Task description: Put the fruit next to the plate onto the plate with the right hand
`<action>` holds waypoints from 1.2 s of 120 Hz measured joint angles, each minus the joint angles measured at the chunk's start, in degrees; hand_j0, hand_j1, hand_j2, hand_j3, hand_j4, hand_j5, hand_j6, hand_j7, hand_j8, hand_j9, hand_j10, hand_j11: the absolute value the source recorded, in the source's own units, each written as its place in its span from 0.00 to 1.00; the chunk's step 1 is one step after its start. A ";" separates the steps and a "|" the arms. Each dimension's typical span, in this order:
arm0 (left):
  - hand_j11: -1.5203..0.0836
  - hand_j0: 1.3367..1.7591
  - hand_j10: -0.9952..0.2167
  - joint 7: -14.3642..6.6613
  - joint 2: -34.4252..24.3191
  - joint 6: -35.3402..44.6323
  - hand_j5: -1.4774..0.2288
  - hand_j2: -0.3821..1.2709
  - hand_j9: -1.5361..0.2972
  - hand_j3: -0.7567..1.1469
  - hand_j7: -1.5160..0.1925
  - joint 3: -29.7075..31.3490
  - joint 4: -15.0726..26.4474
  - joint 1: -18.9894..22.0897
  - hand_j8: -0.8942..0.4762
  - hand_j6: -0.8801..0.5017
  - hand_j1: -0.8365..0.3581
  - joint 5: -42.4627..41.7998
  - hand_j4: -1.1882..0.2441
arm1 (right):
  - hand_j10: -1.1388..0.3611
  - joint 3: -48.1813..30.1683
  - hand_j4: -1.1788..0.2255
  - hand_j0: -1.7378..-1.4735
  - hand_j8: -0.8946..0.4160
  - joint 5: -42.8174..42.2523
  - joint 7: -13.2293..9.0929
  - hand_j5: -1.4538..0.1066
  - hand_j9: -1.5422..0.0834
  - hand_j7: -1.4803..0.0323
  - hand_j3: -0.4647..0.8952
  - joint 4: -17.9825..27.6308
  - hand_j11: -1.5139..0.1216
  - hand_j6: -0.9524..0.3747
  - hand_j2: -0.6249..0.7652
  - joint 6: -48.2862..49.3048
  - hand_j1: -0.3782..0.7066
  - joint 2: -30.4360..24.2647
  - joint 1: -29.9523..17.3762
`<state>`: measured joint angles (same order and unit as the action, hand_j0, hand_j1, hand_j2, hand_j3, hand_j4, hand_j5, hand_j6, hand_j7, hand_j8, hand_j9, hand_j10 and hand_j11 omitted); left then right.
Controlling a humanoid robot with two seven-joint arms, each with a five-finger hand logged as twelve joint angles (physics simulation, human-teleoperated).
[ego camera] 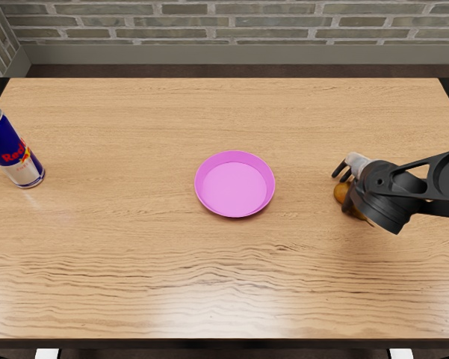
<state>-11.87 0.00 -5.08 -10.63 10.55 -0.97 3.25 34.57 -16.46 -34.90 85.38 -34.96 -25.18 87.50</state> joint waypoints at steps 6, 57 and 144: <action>0.95 0.76 0.82 0.00 0.00 0.02 0.87 0.23 0.84 0.40 0.89 0.00 0.00 0.00 0.65 0.64 0.99 0.00 0.83 | 0.48 -0.08 0.54 0.30 0.47 0.11 -0.04 0.59 0.62 0.64 0.34 0.08 0.60 0.42 0.39 -0.02 0.49 -0.05 0.15; 0.95 0.76 0.82 0.00 0.00 0.01 0.87 0.23 0.84 0.40 0.89 -0.01 0.00 0.00 0.65 0.64 0.99 0.01 0.83 | 0.46 -0.27 0.52 0.30 0.35 0.31 -0.10 0.55 0.59 0.59 0.34 0.57 0.57 0.38 0.39 -0.05 0.53 -0.24 0.41; 0.95 0.76 0.82 0.01 0.00 0.02 0.87 0.23 0.84 0.40 0.89 -0.02 0.00 0.00 0.65 0.64 0.99 0.01 0.83 | 0.35 -5.53 0.25 0.36 0.34 0.03 -0.12 0.22 0.27 0.25 0.34 -1.08 0.22 0.33 0.68 0.14 0.64 -2.10 -3.80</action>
<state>-11.86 0.00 -5.06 -10.65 10.55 -0.97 3.26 29.04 -16.43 -35.03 84.30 -34.82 -27.28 83.69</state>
